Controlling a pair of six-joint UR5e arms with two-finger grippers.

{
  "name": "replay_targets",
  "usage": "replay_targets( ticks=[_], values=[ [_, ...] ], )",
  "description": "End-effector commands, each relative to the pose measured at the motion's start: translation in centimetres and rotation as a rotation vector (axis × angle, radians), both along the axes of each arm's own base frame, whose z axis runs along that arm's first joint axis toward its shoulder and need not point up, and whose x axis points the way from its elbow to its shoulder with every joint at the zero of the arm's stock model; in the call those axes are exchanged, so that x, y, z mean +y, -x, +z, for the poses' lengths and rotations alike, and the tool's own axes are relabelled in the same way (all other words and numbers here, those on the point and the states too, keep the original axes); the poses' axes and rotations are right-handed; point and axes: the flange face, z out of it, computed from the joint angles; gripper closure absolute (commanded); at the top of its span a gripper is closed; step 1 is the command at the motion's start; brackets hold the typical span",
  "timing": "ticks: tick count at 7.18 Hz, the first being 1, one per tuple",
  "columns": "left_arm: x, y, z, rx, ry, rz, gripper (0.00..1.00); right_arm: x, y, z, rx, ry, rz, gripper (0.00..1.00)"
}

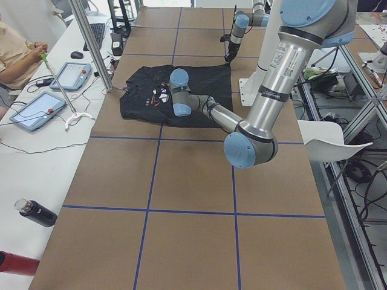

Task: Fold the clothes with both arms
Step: 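Move the left gripper down to the other hem corner nearest the robot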

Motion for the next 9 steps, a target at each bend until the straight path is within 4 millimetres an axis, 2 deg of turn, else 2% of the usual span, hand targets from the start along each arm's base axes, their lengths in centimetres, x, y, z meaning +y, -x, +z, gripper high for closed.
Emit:
replay_targets(
  ticks=[1,2,3,4,5,6,7,8,9],
  values=[
    [5.2,2.6,1.5,0.005,0.12,-0.062,0.01,0.2,-0.9,-0.2,-0.006,0.014,-0.015,1.0],
    [10.2,0.3,1.0,-0.091,0.203,-0.09,0.01,0.3,-1.0,-0.2,-0.004,0.016,-0.017,1.0],
    [13.4,0.2,-1.2,-0.147,0.228,-0.064,0.01,0.3,-1.2,-0.3,-0.008,0.021,-0.023,1.0],
    [18.0,-1.4,-0.4,-0.18,0.26,-0.069,0.01,0.4,-1.6,-0.5,-0.011,0.023,-0.025,1.0],
    [22.4,-4.9,0.8,-0.187,0.335,-0.141,0.01,0.4,-1.7,-0.3,-0.008,0.022,-0.026,1.0],
    [24.6,-5.3,3.3,-0.236,0.344,-0.135,0.01,0.4,-1.8,-0.3,-0.006,0.021,-0.025,1.0],
    [25.4,-5.4,4.0,-0.256,0.343,-0.115,0.05,0.5,-1.7,-0.3,-0.006,0.023,-0.027,1.0],
    [27.1,-5.2,6.1,-0.299,0.346,-0.09,0.09,0.5,-1.7,-0.3,-0.008,0.021,-0.027,1.0],
    [28.1,-4.9,7.2,-0.32,0.354,-0.079,0.13,0.5,-1.7,-0.3,-0.006,0.021,-0.028,1.0]
  ],
)
